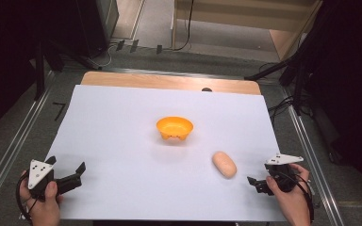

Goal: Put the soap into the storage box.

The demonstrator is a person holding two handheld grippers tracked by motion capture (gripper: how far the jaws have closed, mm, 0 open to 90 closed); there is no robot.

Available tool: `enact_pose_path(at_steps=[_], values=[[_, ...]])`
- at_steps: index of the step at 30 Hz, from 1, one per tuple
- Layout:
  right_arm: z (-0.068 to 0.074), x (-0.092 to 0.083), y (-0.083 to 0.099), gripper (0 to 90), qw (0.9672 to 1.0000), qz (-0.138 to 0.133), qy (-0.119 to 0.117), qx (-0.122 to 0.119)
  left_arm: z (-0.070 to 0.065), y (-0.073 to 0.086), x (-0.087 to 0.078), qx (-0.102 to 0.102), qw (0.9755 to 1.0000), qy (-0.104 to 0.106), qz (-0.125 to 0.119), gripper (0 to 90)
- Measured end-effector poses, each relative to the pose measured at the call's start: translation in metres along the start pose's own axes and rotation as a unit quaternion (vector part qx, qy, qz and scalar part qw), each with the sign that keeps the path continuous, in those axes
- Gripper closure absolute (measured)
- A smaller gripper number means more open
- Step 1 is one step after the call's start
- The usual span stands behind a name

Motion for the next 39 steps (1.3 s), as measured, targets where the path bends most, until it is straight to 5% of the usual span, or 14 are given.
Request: enact_pose_path(at_steps=[16,39], values=[[0.014,0.011,-0.019,3.0,0.9982,0.055,-0.011,-0.019,0.0,0.0,0.0,0.0,1.0,0.001,0.0,0.0],[0.03,0.02,-0.041,0.0,0.9956,0.086,-0.017,-0.032,0.0,0.0,0.0,0.0,1.0,0.001,0.0,0.0]])
Point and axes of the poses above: each handheld gripper's, and its own axes: x roughly forward along the jaws, y roughly out of its underside, z roughly to its left, the point moved 3 cm from there along x, roughly forward along the jaws, and after that the axes turned 2 degrees about x, right-handed, at the moved point
